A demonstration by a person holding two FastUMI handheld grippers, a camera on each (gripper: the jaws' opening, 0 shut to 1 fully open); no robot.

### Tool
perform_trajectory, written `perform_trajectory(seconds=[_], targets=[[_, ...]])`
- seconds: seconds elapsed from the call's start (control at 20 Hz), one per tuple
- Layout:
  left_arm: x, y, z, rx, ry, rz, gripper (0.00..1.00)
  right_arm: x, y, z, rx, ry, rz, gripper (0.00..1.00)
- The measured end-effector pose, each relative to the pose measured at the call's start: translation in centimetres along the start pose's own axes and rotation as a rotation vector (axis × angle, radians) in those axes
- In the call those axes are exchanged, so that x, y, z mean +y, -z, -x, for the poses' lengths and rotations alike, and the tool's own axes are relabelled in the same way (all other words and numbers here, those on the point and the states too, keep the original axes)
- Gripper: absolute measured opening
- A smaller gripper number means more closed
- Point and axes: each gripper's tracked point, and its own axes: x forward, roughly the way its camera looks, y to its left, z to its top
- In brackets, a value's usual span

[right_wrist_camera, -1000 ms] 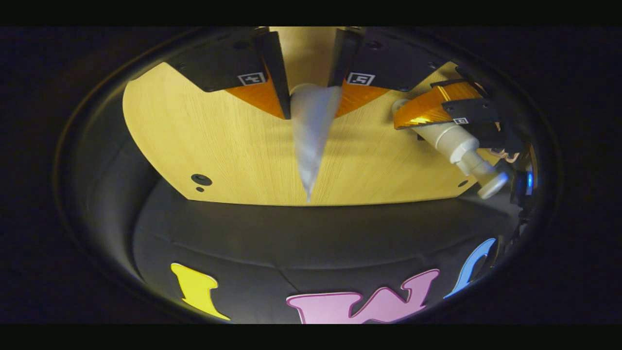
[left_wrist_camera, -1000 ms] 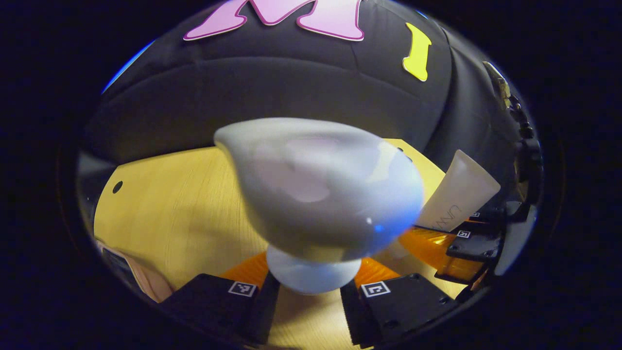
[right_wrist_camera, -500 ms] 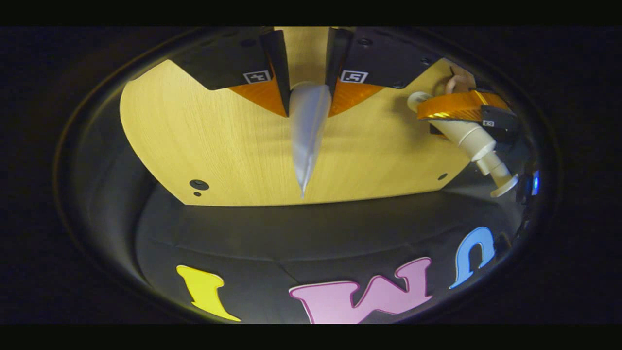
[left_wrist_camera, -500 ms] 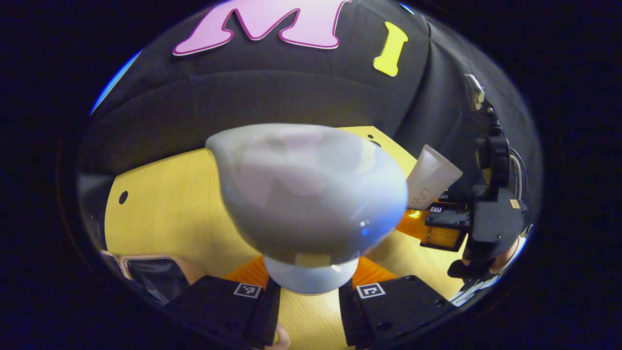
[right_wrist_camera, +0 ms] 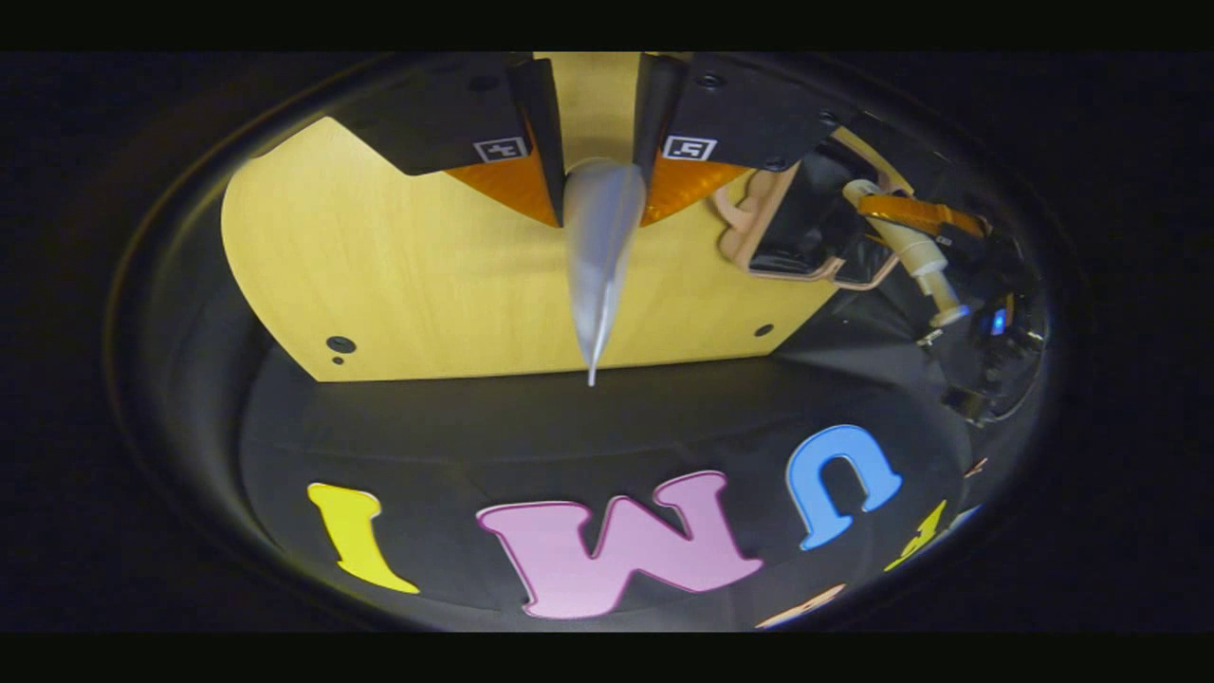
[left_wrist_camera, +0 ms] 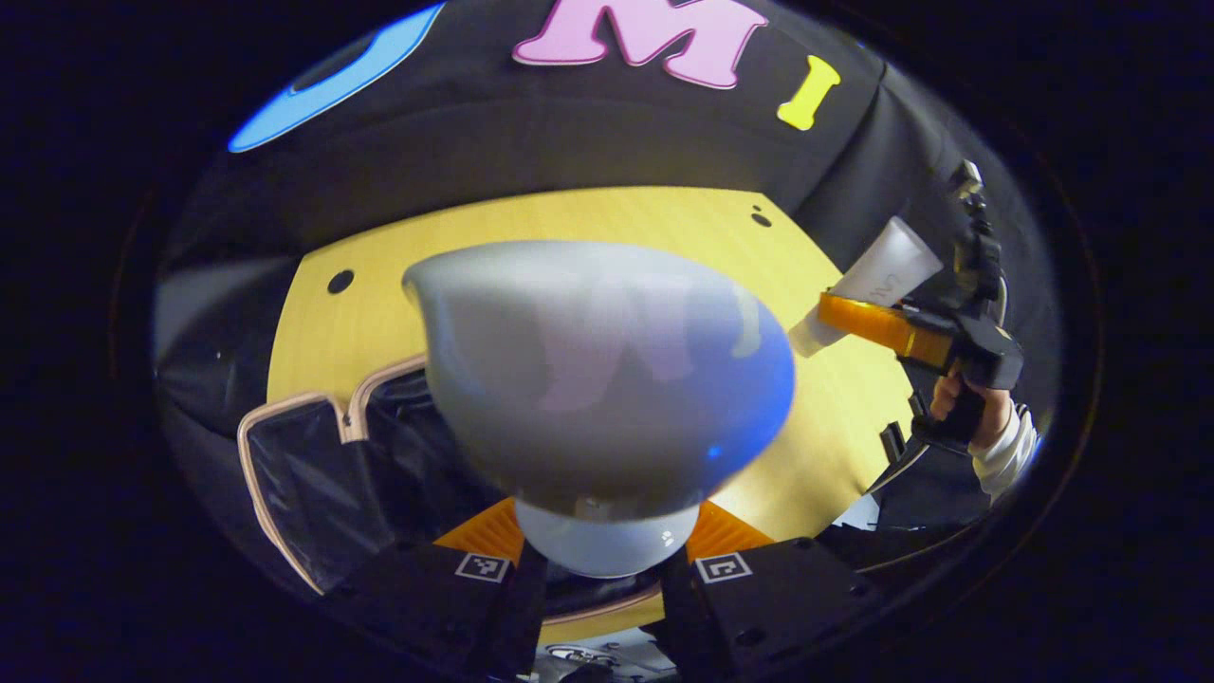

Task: First open the suitcase, pack the skin care products into it, and then close the suitcase.

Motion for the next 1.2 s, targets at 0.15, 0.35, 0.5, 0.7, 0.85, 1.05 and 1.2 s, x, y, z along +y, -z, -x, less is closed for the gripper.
perform_trajectory(seconds=[0.15, 0.35, 0.5, 0.7, 0.85, 1.05, 1.2], targets=[[1.5, 5.1, -2.9, 0.177, -0.026, 0.084, 0.56, 3.9, 0.4, 0.7, 0.001, -0.051, 0.021, 0.36], [2.3, 10.3, -6.8, 0.393, -0.041, 0.107, 0.57, 7.0, 1.3, 1.9, 0.003, -0.077, 0.047, 0.36], [2.2, 13.2, -9.6, 0.525, -0.080, 0.135, 0.53, 7.8, 1.8, 3.3, -0.001, -0.067, 0.067, 0.37], [1.6, 15.0, -12.6, 0.614, -0.058, 0.259, 0.57, 7.4, 3.1, 4.7, 0.004, -0.033, 0.063, 0.37], [1.7, 14.8, -12.9, 0.610, -0.055, 0.274, 0.58, 7.2, 4.1, 5.5, 0.017, -0.004, 0.067, 0.36], [1.4, 14.5, -12.9, 0.557, -0.061, 0.274, 0.62, 8.4, 5.1, 5.2, 0.057, -0.023, 0.071, 0.36], [1.3, 14.0, -12.0, 0.497, -0.064, 0.267, 0.73, 10.0, 5.2, 4.9, 0.072, -0.046, 0.085, 0.36]])
